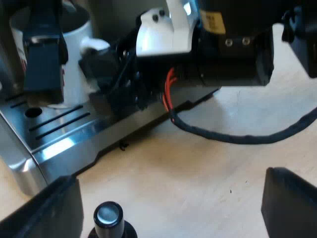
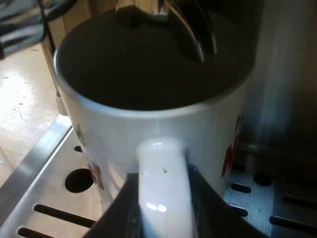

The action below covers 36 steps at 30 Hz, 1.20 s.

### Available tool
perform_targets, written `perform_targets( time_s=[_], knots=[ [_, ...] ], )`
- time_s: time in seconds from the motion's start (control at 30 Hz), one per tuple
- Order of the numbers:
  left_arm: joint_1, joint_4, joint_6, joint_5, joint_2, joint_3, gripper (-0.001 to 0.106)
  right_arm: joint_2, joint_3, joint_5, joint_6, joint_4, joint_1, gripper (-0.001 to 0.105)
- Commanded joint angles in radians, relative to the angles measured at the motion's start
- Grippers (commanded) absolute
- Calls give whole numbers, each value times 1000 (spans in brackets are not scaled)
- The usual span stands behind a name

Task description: Place mug into machine

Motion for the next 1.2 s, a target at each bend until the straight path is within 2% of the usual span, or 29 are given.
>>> perform_targets(
  time_s=[0.03, 0.2, 0.27, 0.37, 0.43, 0.5, 0.7, 0.97, 1.2],
  knots=[
    [-5, -19, 4, 7, -2, -1, 86, -8, -17, 5, -9, -10, -6, 0],
    [-5, -19, 4, 7, -2, -1, 86, -8, -17, 39, -43, -4, -6, 1],
    [-5, -19, 4, 7, -2, -1, 86, -8, -17, 39, -54, -4, -6, 8],
    [-5, -19, 4, 7, -2, -1, 86, -8, -17, 39, -54, -4, -6, 39],
    [-5, -19, 4, 7, -2, -1, 86, -8, -17, 39, -54, -4, -6, 50],
    [-5, -17, 4, 7, -2, -1, 86, -8, -17, 45, -54, -4, -6, 57],
    [-5, -17, 4, 7, -2, -1, 86, -47, -17, 52, -54, 13, -3, 58],
    [-5, -17, 4, 7, -2, -5, 86, -139, -17, 50, -45, 203, 2, 57],
    [-5, -8, 4, 7, -2, -68, 86, -252, -6, 52, -45, 351, 62, 57]
  ],
)
